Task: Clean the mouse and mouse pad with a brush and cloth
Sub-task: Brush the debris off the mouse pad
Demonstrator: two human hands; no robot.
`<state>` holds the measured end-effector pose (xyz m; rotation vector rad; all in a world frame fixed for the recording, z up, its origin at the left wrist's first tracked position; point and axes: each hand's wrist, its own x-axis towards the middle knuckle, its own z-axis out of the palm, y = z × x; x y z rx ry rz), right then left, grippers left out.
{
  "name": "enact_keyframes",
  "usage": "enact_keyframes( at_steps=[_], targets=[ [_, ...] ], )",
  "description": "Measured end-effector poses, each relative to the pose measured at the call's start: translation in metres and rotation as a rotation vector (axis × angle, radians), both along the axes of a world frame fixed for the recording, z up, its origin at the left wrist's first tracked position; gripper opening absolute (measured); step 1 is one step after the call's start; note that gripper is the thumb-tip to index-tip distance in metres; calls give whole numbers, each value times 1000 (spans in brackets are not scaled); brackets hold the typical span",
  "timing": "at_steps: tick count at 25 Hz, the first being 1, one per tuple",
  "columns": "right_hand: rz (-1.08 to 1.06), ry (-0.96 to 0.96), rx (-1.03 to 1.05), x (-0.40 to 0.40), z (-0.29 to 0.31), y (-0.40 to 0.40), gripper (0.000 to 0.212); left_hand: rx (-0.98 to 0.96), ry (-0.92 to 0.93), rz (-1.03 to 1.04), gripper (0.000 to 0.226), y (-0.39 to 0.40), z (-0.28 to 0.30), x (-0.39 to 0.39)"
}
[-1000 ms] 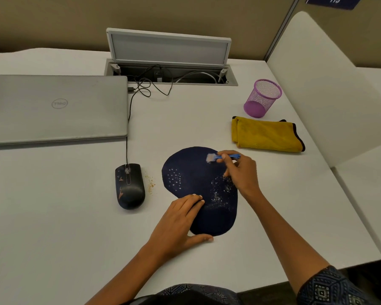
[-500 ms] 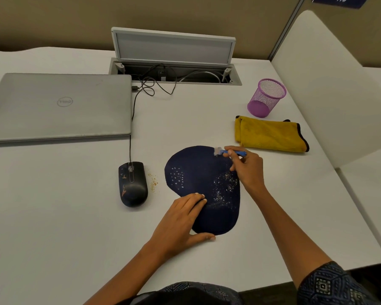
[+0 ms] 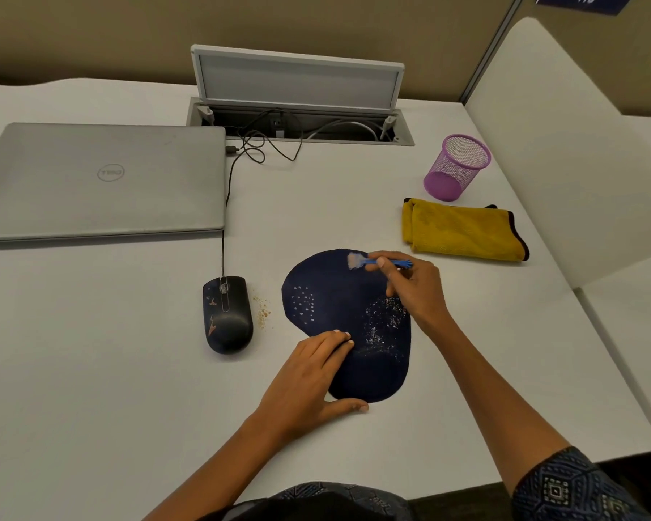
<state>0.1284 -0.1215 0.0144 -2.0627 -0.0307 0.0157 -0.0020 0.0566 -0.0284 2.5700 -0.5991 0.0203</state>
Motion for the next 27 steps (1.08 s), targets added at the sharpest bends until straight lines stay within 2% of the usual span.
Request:
enact_keyframes(
  at_steps=[3,5,8,10,15,16,19,21,22,24,26,27],
  targets=[
    [171,67,33,-9,-4,9,18,14,-25,-3,81,0,0,0],
    [75,50,-17,-7,-7,8,18,20,-43,-3,80,0,1,0],
    [-178,16,-87,2,-7,0,23,6,-44,4,80,0,0,0],
    [-236,-8,-101,5,-6,-2,25,6,-47,5,80,0,0,0],
    [69,70,50,-7,-8,9,18,33,-54,4,80,-1,1,0],
    [45,69,34,-7,-9,9,19,27,-47,4,81,-1,1,0],
    [-242,42,-58,2,-9,4,26,12,-39,2,81,0,0,0],
    [-345,8,-89,8,-5,0,27,13,-36,1,81,0,1,0],
    [-309,-1,-60,10,-3,1,27,17,-37,2,81,0,1,0],
    [-94,31,15,11,1,12,23,15,-38,5,81,0,1,0],
    [121,81,-16,11,2,26,21,2,-24,8,81,0,1,0],
    [159,83,-49,13,2,30,20,0,-18,9,82,-1,1,0]
  ],
)
